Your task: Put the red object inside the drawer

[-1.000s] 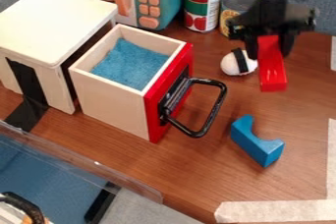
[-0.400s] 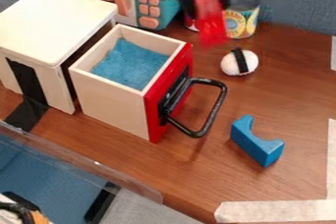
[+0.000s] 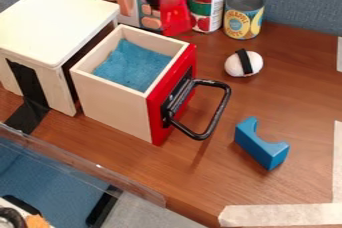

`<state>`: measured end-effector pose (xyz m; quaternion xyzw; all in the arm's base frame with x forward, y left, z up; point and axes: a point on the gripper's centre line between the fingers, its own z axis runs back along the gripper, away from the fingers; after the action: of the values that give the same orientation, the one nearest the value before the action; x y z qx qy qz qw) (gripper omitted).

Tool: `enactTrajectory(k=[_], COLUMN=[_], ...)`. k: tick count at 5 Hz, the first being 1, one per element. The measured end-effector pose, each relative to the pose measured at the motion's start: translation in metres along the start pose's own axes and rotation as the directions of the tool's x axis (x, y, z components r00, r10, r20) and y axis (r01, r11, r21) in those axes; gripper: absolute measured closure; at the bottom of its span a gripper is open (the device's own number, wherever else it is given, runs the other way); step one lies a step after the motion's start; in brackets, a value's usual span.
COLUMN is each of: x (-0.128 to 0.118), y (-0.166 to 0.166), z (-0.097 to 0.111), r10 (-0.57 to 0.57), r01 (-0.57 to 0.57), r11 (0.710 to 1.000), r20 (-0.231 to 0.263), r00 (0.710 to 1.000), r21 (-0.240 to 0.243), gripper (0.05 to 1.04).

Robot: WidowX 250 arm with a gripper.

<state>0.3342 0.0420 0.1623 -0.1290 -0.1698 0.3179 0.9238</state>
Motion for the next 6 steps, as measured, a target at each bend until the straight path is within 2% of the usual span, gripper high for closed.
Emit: enactTrajectory(k=[1,3,4,6], x=[0.001,0.003,0.004,0.009], y=[0.017,0.039,0.046,0.057], z=[-0.005,-0.027,-0.04,-0.048], r10=[0.027,0.086,0.12,0.143], r01=[-0.027,-0.088,-0.122,-0.148], r11=[0.999,0.995,0.991,0.987], r20=[0.003,0.045,0.046,0.066], r00=[1.0,0.995,0.992,0.987], r21=[0.029,0.039,0.05,0.067], gripper=[0.527,0.527,0.527,0.527])
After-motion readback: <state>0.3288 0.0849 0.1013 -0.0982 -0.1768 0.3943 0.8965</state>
